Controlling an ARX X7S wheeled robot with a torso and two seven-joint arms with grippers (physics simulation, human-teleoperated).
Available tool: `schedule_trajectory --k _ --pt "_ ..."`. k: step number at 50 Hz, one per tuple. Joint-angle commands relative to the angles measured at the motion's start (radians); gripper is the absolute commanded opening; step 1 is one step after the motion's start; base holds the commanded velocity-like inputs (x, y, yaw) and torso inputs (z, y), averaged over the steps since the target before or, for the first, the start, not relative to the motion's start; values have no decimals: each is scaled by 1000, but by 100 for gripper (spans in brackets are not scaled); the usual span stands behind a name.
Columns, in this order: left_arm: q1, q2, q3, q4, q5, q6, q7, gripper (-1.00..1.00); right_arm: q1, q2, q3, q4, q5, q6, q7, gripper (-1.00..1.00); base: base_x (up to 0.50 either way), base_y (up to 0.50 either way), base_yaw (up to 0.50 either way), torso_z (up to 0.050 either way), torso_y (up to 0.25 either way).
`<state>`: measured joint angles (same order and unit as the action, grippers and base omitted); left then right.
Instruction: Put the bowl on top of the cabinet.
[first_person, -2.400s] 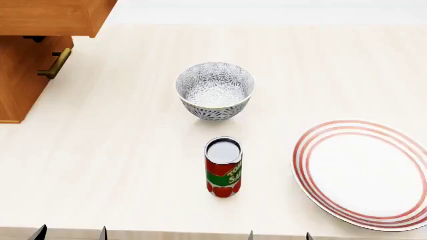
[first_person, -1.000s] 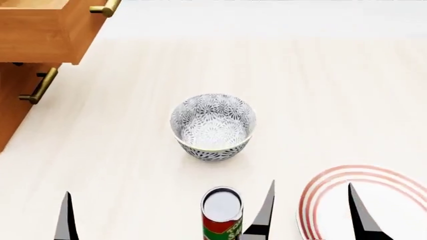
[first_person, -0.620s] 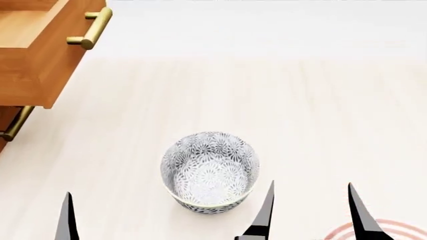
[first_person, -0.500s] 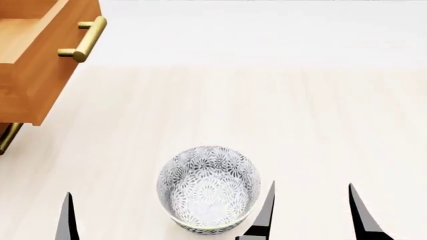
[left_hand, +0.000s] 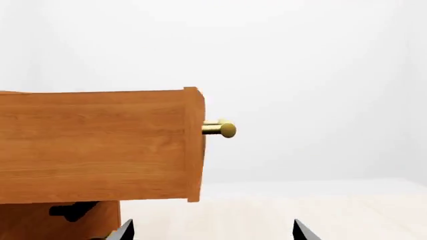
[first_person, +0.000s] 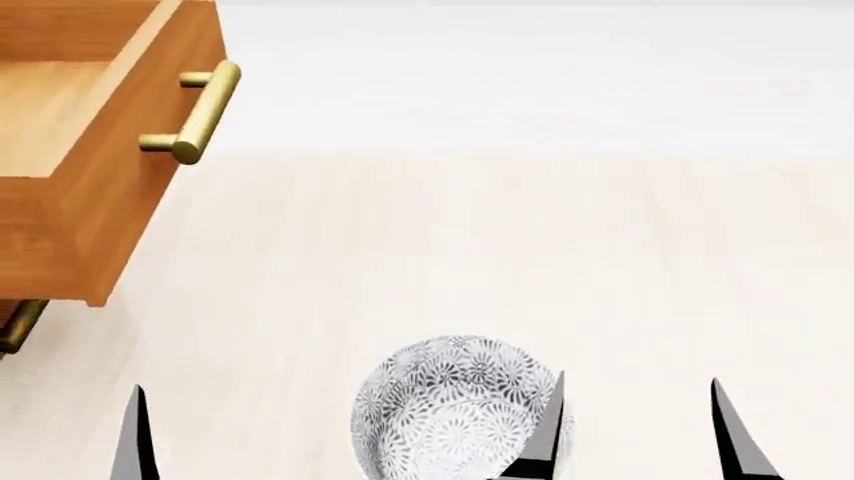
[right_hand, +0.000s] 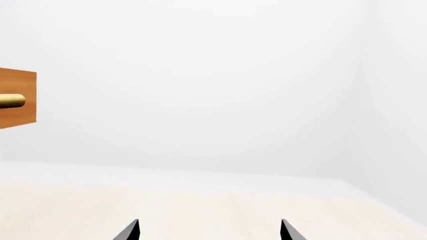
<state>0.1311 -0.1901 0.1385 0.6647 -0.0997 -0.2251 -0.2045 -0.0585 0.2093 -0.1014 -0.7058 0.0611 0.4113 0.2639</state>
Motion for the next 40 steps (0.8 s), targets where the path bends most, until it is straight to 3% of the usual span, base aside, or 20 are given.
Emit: schedule_trajectory --k 1,40 --pt "-9 14 -23 -20 11 20 0 100 0 -4 2 1 -11 8 -27 100 0 500 0 0 0" --pt "-11 -13 -3 -20 -4 24 -30 100 2 25 -12 3 42 1 0 100 0 500 0 0 0"
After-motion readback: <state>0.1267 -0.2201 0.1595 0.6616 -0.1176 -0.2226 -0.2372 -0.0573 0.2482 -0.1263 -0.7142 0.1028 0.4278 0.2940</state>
